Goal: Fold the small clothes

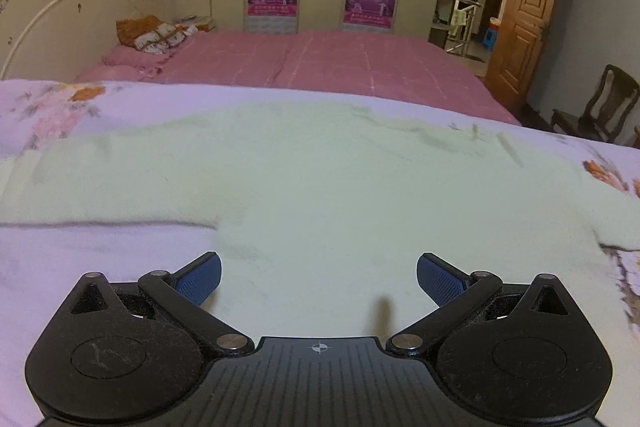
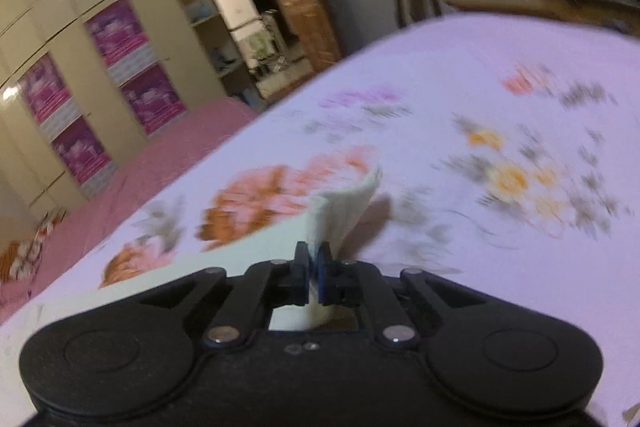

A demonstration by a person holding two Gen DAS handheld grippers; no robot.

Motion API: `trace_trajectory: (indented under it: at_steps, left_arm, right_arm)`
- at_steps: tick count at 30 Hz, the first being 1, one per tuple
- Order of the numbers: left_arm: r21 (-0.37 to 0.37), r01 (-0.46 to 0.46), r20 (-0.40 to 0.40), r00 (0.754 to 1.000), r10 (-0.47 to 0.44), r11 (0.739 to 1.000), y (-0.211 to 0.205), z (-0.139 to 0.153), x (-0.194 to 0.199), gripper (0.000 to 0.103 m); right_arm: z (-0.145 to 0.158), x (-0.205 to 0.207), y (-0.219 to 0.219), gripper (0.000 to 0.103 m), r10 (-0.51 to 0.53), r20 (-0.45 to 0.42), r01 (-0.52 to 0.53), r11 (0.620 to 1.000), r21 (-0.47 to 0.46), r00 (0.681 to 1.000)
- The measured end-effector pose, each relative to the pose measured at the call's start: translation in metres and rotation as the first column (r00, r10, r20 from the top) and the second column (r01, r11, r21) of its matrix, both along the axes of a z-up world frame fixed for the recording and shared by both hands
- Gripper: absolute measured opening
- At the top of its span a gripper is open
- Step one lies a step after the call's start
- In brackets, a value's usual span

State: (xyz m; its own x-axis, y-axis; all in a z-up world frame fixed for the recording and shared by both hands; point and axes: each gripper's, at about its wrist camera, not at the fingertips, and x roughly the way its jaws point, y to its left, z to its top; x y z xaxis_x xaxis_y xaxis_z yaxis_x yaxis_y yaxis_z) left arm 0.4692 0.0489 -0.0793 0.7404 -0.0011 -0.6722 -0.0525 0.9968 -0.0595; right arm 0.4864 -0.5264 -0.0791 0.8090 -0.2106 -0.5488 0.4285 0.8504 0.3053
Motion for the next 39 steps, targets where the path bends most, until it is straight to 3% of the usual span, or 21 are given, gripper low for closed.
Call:
trace_trajectory:
  at_steps: [4,8,17,22,24,26,27,28,29,34,37,38,39]
  left_arm:
    - [-0.044,0.005,0.02,1.0,-0.004,0.999,0.02,0.002,0.009,0.103]
    - [-0.08,-0.001,0.039,0.999,0.004,0.997,0.051,0.004,0.018,0.103]
    - [-0.177,-0.019,0.041,0.999,0.027,0.984,0.12,-0.007,0.029,0.103]
    - [-0.264,-0.02,0.053,0.998,0.035,0.964,0.138,-0.012,0.033,0.103]
    - [-0.294,-0.003,0.063,0.998,0.022,0.956,0.138,-0.014,0.038,0.102]
    - [-0.331,0.027,0.072,0.997,-0.004,0.943,0.133,-0.016,0.046,0.102]
    - [-0.352,0.048,0.076,0.997,-0.023,0.935,0.128,-0.019,0.053,0.098]
    - [-0.369,0.068,0.078,0.996,-0.043,0.927,0.122,-0.021,0.059,0.087]
    - [-0.381,0.09,0.064,0.995,-0.072,0.92,0.113,-0.025,0.069,0.068]
    - [-0.429,0.159,-0.005,0.984,-0.178,0.889,0.061,-0.053,0.111,0.065]
    - [-0.422,0.178,-0.039,0.976,-0.214,0.889,0.032,-0.066,0.133,0.059]
    - [-0.421,0.185,-0.042,0.974,-0.222,0.888,0.025,-0.069,0.141,0.041]
    - [-0.415,0.19,-0.052,0.971,-0.232,0.89,0.018,-0.072,0.148,0.014]
  right_arm:
    - [0.014,0.011,0.063,0.005,0.135,0.004,-0.134,0.989,-0.06,0.991]
    - [0.02,0.033,0.145,0.004,0.278,-0.003,-0.277,0.958,-0.079,0.961]
    - [0.011,0.076,0.332,0.005,0.541,-0.042,-0.543,0.836,-0.079,0.84]
    - [-0.004,0.083,0.409,0.005,0.63,-0.084,-0.635,0.765,-0.105,0.772]
    - [-0.009,0.085,0.429,0.008,0.658,-0.106,-0.666,0.737,-0.111,0.746]
    - [-0.008,0.077,0.441,0.022,0.659,-0.117,-0.669,0.727,-0.156,0.743]
    - [-0.003,0.068,0.441,0.022,0.652,-0.097,-0.657,0.731,-0.186,0.752]
    - [-0.001,0.06,0.439,0.025,0.643,-0.084,-0.646,0.739,-0.19,0.761]
    - [0.0,0.055,0.432,0.025,0.633,-0.073,-0.635,0.752,-0.176,0.77]
    - [0.004,0.038,0.395,0.024,0.57,-0.07,-0.574,0.808,-0.134,0.819]
    - [0.003,0.033,0.375,0.024,0.529,-0.057,-0.532,0.84,-0.105,0.847]
    - [0.0,0.035,0.368,0.024,0.516,-0.055,-0.519,0.849,-0.098,0.855]
    - [-0.001,0.034,0.362,0.024,0.504,-0.053,-0.506,0.857,-0.093,0.862]
